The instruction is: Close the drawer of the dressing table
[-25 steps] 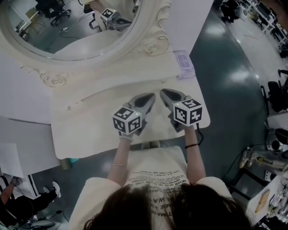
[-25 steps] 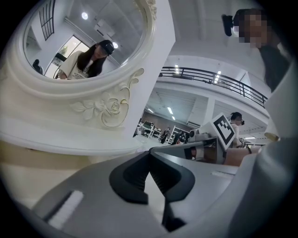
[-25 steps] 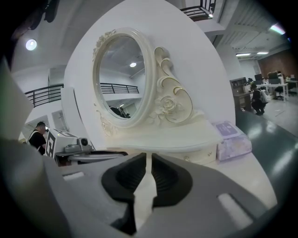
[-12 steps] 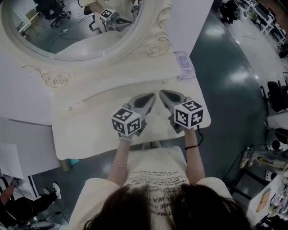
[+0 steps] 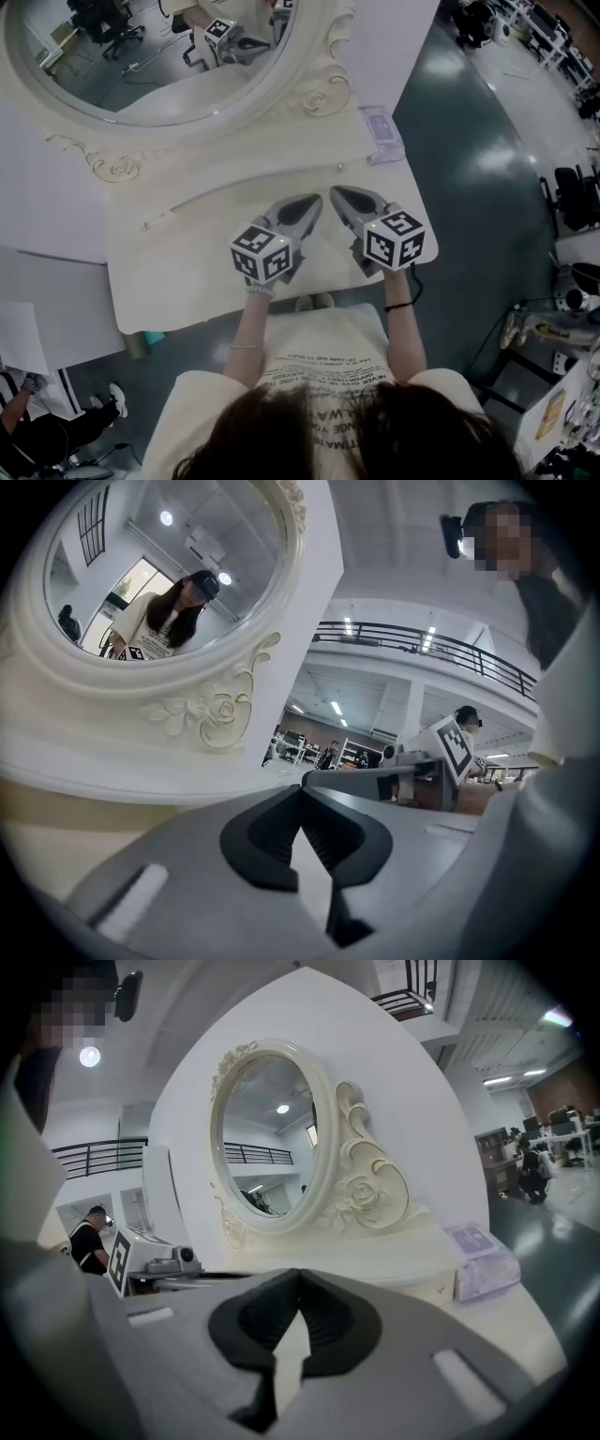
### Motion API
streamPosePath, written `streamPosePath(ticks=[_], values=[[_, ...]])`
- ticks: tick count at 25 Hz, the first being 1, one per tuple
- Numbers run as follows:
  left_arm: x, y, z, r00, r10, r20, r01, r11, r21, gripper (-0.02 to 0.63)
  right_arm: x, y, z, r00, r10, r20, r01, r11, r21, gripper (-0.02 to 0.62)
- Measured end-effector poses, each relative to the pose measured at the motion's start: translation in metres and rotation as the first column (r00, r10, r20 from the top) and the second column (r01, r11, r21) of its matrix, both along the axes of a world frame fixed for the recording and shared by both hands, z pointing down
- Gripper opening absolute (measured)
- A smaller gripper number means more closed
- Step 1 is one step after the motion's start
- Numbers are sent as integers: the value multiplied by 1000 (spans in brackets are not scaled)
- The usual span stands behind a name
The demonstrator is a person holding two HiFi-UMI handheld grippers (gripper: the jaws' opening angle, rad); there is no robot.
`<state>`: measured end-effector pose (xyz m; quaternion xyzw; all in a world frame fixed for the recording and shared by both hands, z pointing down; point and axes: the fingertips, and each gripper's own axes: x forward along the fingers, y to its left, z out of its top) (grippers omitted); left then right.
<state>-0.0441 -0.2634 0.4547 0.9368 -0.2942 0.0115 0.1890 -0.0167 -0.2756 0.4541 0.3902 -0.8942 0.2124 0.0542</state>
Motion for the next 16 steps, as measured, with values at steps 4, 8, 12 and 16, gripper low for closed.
streamPosePath(ticks=[4,8,12,16], values=[[0,1,0,1000,5,5,-5,1000,8,2,-1,1,-2,1000,-2,5,2,1000,16,3],[0,3,0,1000,3,5,-3,1000,6,2,-1,3,-2,1000,-7,22,7,1000,21,3],[-1,5,0,1000,2,10,-2,1000,4,2,-2,5,-1,1000,-10,30,10,1000,21,3],[-1,5,4,1000,3,15,-3,1000,-4,2,-3,5,0,999,-13,34,12,1000,22,3]])
